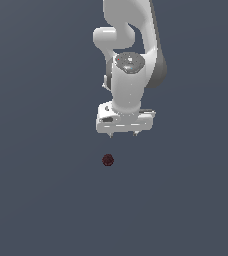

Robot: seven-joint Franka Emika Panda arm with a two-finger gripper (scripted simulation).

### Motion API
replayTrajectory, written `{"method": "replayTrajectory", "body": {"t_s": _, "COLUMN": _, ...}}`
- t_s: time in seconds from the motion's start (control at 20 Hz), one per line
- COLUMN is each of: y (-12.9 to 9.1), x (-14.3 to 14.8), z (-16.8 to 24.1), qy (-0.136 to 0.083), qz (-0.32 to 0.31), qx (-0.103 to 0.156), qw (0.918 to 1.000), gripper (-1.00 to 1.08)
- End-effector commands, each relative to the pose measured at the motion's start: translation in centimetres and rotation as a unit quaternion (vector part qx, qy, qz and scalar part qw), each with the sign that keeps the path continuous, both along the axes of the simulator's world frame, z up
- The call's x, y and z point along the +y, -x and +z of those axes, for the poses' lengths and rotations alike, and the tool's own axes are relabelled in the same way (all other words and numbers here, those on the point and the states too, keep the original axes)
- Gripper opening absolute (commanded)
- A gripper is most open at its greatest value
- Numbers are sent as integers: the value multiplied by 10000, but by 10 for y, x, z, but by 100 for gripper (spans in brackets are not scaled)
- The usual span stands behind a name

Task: Pick up the object and move it to a goal position.

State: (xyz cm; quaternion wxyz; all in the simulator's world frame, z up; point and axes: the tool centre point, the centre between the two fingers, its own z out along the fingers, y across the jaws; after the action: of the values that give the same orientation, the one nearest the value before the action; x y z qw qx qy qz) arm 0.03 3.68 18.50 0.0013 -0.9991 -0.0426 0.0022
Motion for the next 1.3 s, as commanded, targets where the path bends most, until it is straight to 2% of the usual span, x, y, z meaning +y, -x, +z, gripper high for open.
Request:
{"method": "replayTrajectory", "body": {"t_s": 0.0, "y": 0, "x": 0, "z": 0, "qy": 0, "qz": 0, "qx": 0, "qw": 10000, "gripper": 100}}
{"method": "replayTrajectory", "body": {"t_s": 0.5, "y": -4, "x": 28, "z": 19, "qy": -126, "qz": 1, "qx": -167, "qw": 9998, "gripper": 100}}
{"method": "replayTrajectory", "body": {"t_s": 0.9, "y": -9, "x": 18, "z": 7, "qy": -100, "qz": 160, "qx": -151, "qw": 9997, "gripper": 100}}
{"method": "replayTrajectory", "body": {"t_s": 1.25, "y": -20, "x": -5, "z": -23, "qy": -54, "qz": 566, "qx": -121, "qw": 9983, "gripper": 100}}
